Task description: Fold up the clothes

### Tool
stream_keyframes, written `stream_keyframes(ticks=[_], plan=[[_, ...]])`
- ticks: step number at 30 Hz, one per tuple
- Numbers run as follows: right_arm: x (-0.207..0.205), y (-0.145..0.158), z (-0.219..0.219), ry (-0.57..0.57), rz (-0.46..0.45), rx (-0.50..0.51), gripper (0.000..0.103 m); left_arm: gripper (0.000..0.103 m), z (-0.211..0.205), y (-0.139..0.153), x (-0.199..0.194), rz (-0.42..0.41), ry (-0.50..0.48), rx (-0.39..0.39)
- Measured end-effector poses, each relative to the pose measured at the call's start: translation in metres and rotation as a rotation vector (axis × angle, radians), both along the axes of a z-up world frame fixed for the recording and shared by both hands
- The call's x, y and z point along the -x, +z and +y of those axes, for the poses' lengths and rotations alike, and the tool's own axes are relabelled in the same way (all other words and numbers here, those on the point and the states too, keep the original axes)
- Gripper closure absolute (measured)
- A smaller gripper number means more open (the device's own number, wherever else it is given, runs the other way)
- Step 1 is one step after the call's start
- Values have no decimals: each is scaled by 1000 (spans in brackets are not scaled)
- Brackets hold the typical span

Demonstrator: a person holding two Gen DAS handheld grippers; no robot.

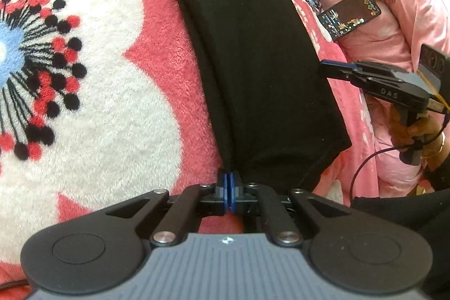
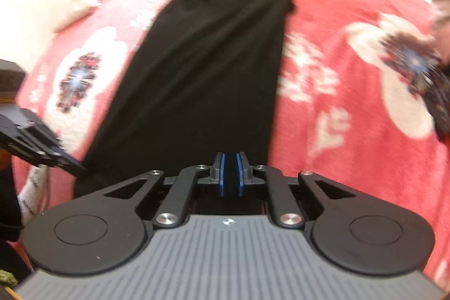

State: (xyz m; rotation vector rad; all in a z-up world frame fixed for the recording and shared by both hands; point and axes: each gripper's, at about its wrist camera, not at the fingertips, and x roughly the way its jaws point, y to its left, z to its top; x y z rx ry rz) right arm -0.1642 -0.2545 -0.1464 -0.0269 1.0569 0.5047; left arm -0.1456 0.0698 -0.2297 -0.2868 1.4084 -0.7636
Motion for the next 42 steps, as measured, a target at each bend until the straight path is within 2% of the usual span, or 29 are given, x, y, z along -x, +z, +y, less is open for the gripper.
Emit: stream_keyframes(ticks=[3,5,6,8,9,11,14,15,21,23,25,28,29,32,34,35,37,39,42], plan=[[1,-6,16,86,1,47,95,101,2,1,3,-8,5,-1],[4,-19,20,130,37,168,95,101,2,0,5,-6,13,-1],[4,-22,17,133,57,213,96,101,2,-1,5,-6,15,-1],[2,-16,10,107,86,233,97,101,0,-1,6,-6,16,-3],[0,-11,10,103,83,235,95,101,0,-2,6,-6,16,-5],[-3,7,20,138,16,195,93,101,-1,-3,6,-5,15,-8],[-8,25,57,292,-92,43,93,101,-4,-3,6,-10,15,-13],[-10,21,71,348,-114,31,93,101,-5,-2,7,-12,15,-14],[-17,-32,118,578,-165,144,98,101,2,-4,8,-10,36,0],[-31,-30,88,481,-136,101,99,101,3,-6,8,-5,41,11],[-42,-23,69,368,-145,150,99,101,5,-8,7,3,39,23],[-47,-14,59,294,-164,191,96,101,6,-9,7,-2,21,33],[-46,-12,59,287,-170,180,95,101,6,-10,7,-6,16,35],[-37,-7,73,355,-187,35,95,100,10,-10,8,-9,13,41],[-36,-16,79,386,-180,22,95,99,10,-8,8,-15,9,45],[-39,-23,72,366,-176,55,95,99,10,-7,8,-19,3,47],[-50,-31,43,272,-144,50,98,96,12,-3,6,-31,-1,49],[-62,-19,16,147,-97,0,94,92,15,6,2,-64,-3,41],[-73,9,-8,77,-123,-7,93,83,17,24,-20,-129,-8,21]])
